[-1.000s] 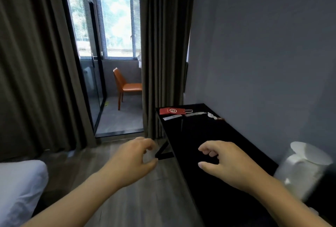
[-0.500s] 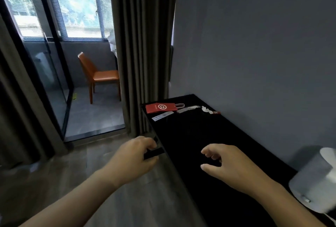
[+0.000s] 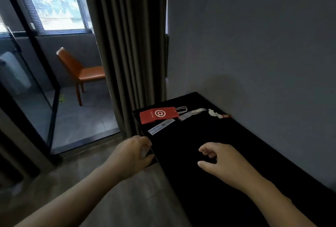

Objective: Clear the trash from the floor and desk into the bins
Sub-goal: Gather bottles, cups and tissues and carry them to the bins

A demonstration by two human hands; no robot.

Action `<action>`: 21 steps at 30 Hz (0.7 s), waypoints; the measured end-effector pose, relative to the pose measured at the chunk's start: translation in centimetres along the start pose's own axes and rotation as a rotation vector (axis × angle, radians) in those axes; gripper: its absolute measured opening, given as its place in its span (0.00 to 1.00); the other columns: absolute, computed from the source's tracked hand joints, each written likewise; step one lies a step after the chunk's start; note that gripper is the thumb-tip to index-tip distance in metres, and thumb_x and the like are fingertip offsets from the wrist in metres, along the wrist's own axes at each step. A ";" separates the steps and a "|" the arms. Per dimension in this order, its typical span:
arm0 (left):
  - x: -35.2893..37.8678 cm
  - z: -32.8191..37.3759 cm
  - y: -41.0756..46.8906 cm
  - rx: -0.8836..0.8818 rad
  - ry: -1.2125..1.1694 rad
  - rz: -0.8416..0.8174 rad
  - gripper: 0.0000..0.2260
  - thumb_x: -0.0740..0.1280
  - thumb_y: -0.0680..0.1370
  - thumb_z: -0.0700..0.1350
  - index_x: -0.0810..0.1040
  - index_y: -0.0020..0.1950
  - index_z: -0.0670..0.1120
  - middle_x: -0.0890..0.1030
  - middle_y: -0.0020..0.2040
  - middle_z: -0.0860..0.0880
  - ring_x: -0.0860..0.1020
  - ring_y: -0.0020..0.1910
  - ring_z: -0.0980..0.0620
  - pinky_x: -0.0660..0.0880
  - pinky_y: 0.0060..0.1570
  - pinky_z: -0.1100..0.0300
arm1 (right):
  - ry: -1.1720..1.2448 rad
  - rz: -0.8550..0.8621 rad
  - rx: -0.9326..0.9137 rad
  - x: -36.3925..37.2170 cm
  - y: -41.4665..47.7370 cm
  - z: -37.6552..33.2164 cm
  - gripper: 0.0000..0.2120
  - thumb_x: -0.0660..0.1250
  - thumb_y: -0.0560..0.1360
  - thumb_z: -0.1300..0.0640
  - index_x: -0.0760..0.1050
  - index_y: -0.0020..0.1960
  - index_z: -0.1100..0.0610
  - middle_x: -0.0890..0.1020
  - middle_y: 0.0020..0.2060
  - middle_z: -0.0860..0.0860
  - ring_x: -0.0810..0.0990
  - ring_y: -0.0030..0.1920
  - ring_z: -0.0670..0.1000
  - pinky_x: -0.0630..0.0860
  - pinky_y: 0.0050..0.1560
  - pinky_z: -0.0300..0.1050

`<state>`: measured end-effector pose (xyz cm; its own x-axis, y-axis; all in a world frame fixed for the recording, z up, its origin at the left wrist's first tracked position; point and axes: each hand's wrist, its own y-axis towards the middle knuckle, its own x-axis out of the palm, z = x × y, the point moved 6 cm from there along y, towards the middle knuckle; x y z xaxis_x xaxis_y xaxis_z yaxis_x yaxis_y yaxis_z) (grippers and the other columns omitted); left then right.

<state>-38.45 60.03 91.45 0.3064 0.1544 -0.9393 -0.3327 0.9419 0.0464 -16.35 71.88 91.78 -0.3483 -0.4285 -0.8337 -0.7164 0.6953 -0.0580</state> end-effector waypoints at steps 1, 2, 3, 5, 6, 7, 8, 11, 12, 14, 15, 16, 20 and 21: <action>0.4 -0.6 1.2 -0.003 -0.007 -0.008 0.15 0.67 0.74 0.56 0.75 0.58 0.54 0.76 0.53 0.57 0.77 0.50 0.57 0.75 0.49 0.62 | 0.007 -0.006 0.013 0.0 1.1 0.4 0.19 0.69 0.71 0.43 0.74 0.62 0.43 0.76 0.53 0.38 0.74 0.53 0.36 0.74 0.53 0.35; 0.8 -1.2 2.5 -0.008 -0.016 -0.019 0.15 0.67 0.73 0.56 0.75 0.58 0.54 0.76 0.53 0.57 0.77 0.50 0.57 0.75 0.48 0.62 | 0.018 -0.013 0.024 0.1 2.2 0.7 0.19 0.69 0.71 0.43 0.74 0.62 0.43 0.76 0.53 0.38 0.74 0.54 0.36 0.74 0.54 0.35; 1.2 -1.7 3.6 -0.012 -0.021 -0.032 0.15 0.67 0.73 0.56 0.75 0.58 0.54 0.76 0.53 0.57 0.77 0.49 0.57 0.75 0.47 0.62 | 0.024 -0.018 0.033 0.1 3.1 1.0 0.19 0.69 0.72 0.43 0.74 0.62 0.43 0.76 0.53 0.38 0.74 0.54 0.36 0.74 0.55 0.36; 1.9 -3.1 6.5 -0.010 -0.024 -0.062 0.14 0.67 0.73 0.56 0.75 0.57 0.54 0.75 0.53 0.57 0.77 0.49 0.58 0.76 0.47 0.62 | 0.025 -0.029 0.060 0.3 5.4 1.7 0.19 0.69 0.72 0.44 0.74 0.62 0.43 0.76 0.53 0.38 0.74 0.54 0.36 0.74 0.55 0.36; 2.3 -3.9 8.1 -0.003 -0.022 -0.074 0.14 0.67 0.74 0.55 0.75 0.57 0.54 0.76 0.53 0.57 0.77 0.49 0.58 0.76 0.47 0.62 | 0.026 -0.032 0.077 0.4 6.7 2.0 0.19 0.69 0.72 0.44 0.74 0.62 0.43 0.76 0.53 0.38 0.74 0.54 0.36 0.74 0.55 0.36; 2.6 -4.7 9.7 0.005 -0.020 -0.082 0.14 0.67 0.74 0.55 0.75 0.58 0.54 0.76 0.54 0.56 0.77 0.49 0.58 0.76 0.47 0.62 | 0.030 -0.032 0.093 0.5 7.9 2.3 0.19 0.69 0.72 0.44 0.74 0.62 0.43 0.76 0.53 0.38 0.74 0.54 0.36 0.74 0.55 0.36; 3.0 -5.5 11.3 0.014 -0.021 -0.088 0.14 0.67 0.74 0.55 0.76 0.58 0.53 0.76 0.54 0.56 0.77 0.49 0.58 0.76 0.47 0.63 | 0.032 -0.026 0.109 0.7 9.1 2.7 0.19 0.69 0.72 0.44 0.74 0.62 0.44 0.76 0.53 0.38 0.74 0.54 0.36 0.74 0.55 0.36; 4.1 -7.9 15.9 0.054 -0.026 -0.111 0.16 0.68 0.74 0.55 0.76 0.59 0.52 0.76 0.54 0.56 0.77 0.50 0.58 0.73 0.46 0.66 | 0.035 -0.009 0.169 1.3 12.8 3.4 0.19 0.70 0.72 0.45 0.74 0.62 0.44 0.77 0.53 0.38 0.75 0.54 0.36 0.74 0.56 0.36; 4.4 -8.6 17.4 0.070 -0.026 -0.121 0.16 0.68 0.74 0.55 0.76 0.60 0.52 0.76 0.54 0.56 0.77 0.50 0.58 0.72 0.46 0.66 | 0.038 -0.006 0.190 1.5 14.1 3.6 0.19 0.70 0.72 0.45 0.74 0.62 0.44 0.77 0.53 0.38 0.75 0.53 0.37 0.74 0.56 0.36; 4.8 -10.3 20.5 0.099 -0.030 -0.147 0.17 0.68 0.74 0.55 0.75 0.60 0.51 0.77 0.54 0.56 0.76 0.50 0.58 0.72 0.47 0.66 | 0.058 -0.005 0.241 2.0 16.5 3.8 0.19 0.70 0.72 0.45 0.74 0.62 0.44 0.77 0.53 0.39 0.75 0.54 0.38 0.75 0.56 0.37; 5.1 -11.1 21.9 0.108 -0.033 -0.162 0.17 0.68 0.74 0.55 0.75 0.60 0.51 0.77 0.54 0.56 0.75 0.49 0.58 0.72 0.46 0.66 | 0.072 -0.008 0.269 2.2 17.7 3.9 0.19 0.70 0.72 0.46 0.74 0.62 0.44 0.77 0.53 0.40 0.75 0.54 0.38 0.75 0.56 0.37; 5.3 -11.9 23.3 0.114 -0.035 -0.179 0.17 0.68 0.74 0.55 0.75 0.60 0.51 0.77 0.53 0.55 0.75 0.47 0.58 0.72 0.46 0.65 | 0.082 -0.011 0.295 2.4 18.8 4.0 0.19 0.70 0.72 0.45 0.74 0.62 0.44 0.77 0.53 0.40 0.75 0.54 0.38 0.75 0.56 0.37; 6.9 -14.5 28.6 0.140 -0.015 -0.263 0.15 0.68 0.74 0.55 0.76 0.57 0.49 0.78 0.51 0.53 0.77 0.47 0.55 0.76 0.47 0.58 | 0.123 0.001 0.383 3.4 22.6 4.7 0.19 0.71 0.72 0.44 0.74 0.61 0.42 0.77 0.52 0.38 0.75 0.53 0.37 0.73 0.53 0.35; 7.5 -14.9 29.8 0.150 -0.001 -0.283 0.14 0.68 0.74 0.55 0.76 0.55 0.48 0.79 0.49 0.52 0.77 0.47 0.53 0.77 0.47 0.57 | 0.132 0.002 0.404 3.7 23.2 5.1 0.18 0.70 0.71 0.44 0.73 0.60 0.42 0.76 0.52 0.38 0.75 0.53 0.37 0.73 0.52 0.34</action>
<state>-59.33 84.85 80.70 0.3685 -0.1196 -0.9219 -0.0993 0.9810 -0.1669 -31.22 89.38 84.51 -0.4423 -0.4789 -0.7583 -0.4303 0.8552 -0.2890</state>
